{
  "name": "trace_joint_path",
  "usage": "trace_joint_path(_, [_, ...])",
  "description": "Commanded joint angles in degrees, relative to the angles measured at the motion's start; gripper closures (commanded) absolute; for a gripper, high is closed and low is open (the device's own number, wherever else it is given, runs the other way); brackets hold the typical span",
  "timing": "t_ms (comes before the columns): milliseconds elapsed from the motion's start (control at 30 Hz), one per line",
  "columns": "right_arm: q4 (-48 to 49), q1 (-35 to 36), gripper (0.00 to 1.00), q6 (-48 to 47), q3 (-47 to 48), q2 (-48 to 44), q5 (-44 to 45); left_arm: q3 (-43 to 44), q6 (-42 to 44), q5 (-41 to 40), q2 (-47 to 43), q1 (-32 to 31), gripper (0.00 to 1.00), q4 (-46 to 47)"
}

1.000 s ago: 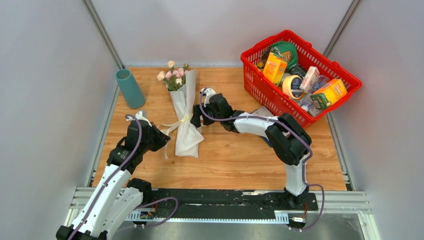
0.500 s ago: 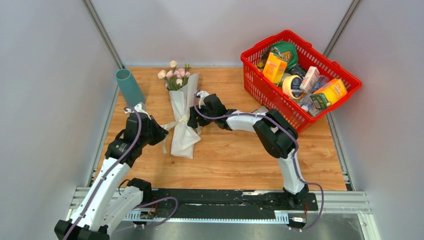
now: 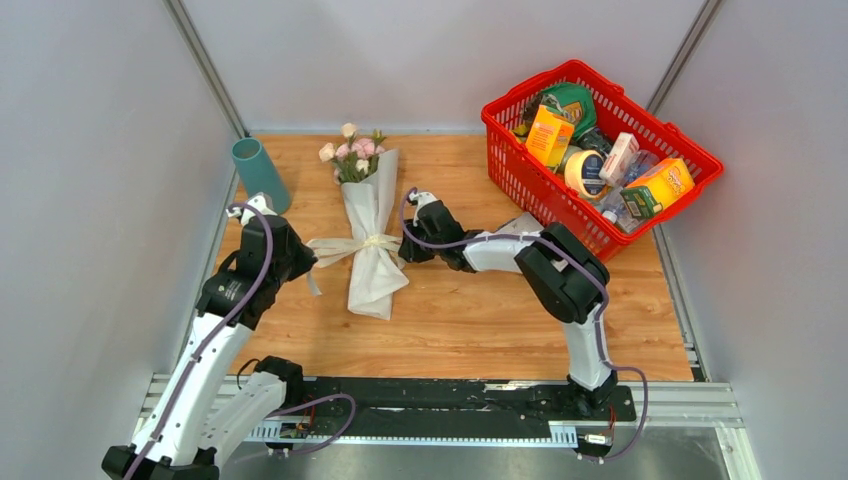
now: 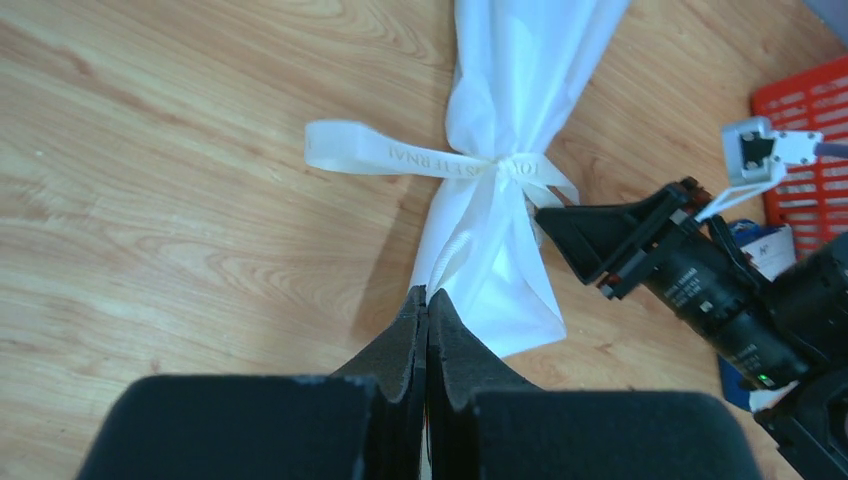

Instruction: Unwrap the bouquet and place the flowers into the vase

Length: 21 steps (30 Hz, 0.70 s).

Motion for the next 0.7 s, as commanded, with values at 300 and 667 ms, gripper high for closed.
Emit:
trace_joint_path(300, [2.47,-0.33,0.65,4.81,-8.77,-10.19,2.09,5.91,4.59,-5.63,-3.77,0.32,1.0,-2.89])
trace_joint_path(667, [12.31,1.07,0.62,10.71,-22.21,-20.83,-1.7,5.38,6.96,-9.22,-0.7,0.32,1.0,-5.17])
